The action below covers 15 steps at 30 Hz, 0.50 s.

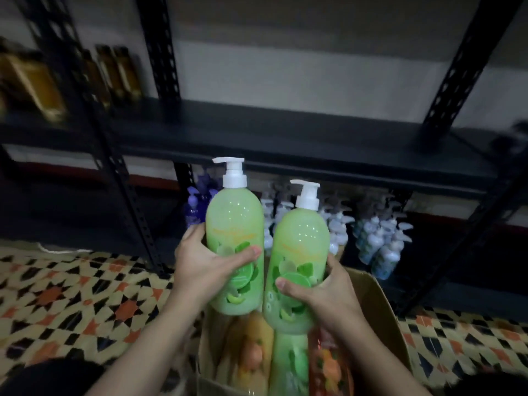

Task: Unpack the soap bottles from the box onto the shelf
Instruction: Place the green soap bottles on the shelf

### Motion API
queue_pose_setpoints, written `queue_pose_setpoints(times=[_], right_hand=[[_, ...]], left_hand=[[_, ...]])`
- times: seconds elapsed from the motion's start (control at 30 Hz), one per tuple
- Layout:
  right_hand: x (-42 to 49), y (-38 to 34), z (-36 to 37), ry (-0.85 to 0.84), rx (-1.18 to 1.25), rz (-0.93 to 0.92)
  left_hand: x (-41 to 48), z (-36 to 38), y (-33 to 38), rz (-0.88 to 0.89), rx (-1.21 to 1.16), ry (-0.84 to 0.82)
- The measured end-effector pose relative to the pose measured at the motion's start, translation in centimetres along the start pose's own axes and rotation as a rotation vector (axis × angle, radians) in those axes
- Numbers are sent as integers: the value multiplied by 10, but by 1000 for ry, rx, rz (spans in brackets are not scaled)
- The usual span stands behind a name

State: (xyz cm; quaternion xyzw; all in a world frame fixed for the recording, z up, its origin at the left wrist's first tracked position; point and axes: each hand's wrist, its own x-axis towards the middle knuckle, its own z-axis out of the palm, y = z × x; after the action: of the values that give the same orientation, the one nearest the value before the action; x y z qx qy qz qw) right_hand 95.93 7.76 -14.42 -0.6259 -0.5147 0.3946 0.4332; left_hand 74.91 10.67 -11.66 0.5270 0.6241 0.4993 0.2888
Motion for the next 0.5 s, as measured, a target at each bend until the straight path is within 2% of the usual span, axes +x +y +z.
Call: queue_pose_setpoints(times=[0.3,0.5], right_hand=[[57,-149,36,39,-12,-427],[129,-228,71,74,59,-560]], left_hand=[[83,-78,90,299,-32,269],[172,-107,133,410,2,386]])
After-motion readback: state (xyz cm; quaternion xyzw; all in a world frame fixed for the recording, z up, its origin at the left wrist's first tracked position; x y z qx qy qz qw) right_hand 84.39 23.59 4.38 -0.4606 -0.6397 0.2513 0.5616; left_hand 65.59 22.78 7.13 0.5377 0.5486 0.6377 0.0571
